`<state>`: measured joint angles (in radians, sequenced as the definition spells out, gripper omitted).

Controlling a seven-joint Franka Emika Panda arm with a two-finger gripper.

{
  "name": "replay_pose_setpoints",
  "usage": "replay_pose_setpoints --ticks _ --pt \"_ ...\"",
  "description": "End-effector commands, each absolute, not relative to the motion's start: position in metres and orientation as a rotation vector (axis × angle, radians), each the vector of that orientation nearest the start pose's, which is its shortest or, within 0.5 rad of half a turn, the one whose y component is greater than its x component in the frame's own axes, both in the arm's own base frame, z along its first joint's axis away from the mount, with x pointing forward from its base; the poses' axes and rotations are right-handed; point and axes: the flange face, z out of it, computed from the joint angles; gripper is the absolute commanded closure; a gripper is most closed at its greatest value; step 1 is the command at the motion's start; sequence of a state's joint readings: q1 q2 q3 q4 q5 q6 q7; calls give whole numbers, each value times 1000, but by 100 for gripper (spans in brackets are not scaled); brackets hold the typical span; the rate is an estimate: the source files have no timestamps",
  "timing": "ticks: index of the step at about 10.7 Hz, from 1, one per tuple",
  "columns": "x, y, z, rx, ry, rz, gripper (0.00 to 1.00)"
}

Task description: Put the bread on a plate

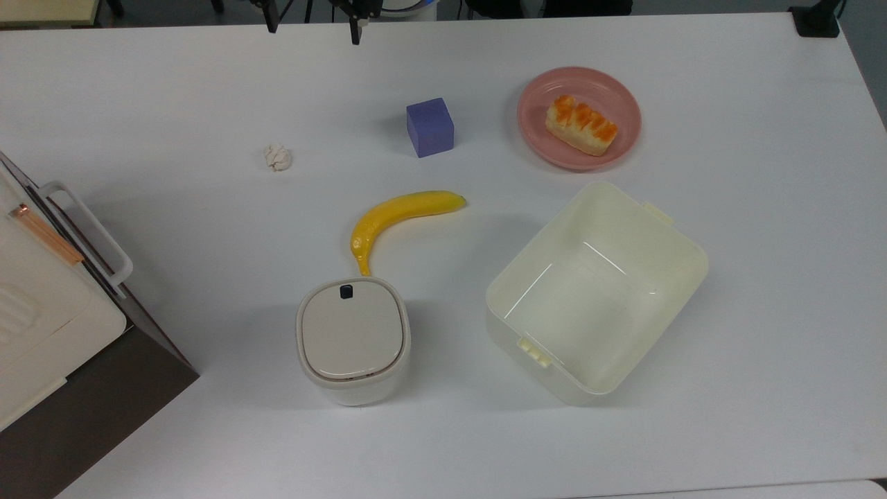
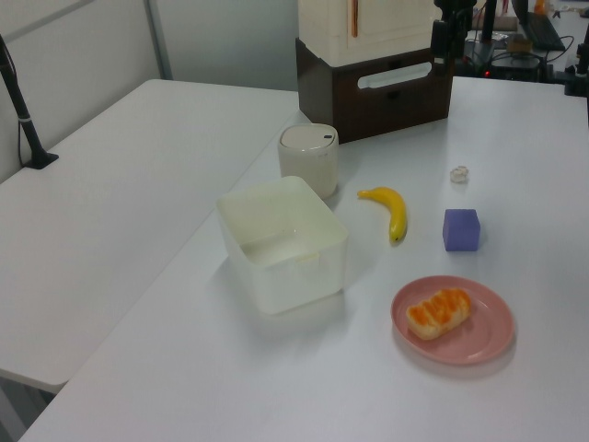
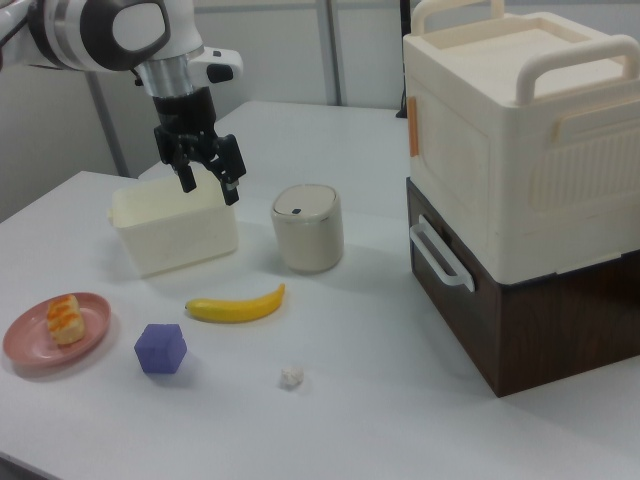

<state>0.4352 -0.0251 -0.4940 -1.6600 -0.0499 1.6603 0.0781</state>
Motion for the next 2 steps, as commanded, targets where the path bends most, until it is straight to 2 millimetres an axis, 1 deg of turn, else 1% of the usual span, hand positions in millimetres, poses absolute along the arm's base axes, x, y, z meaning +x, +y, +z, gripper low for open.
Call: replay_pose_setpoints --ticks 1,2 --pt "557 -40 607 -3159 192 -74 0" --pt "557 -40 607 -3157 192 -74 0"
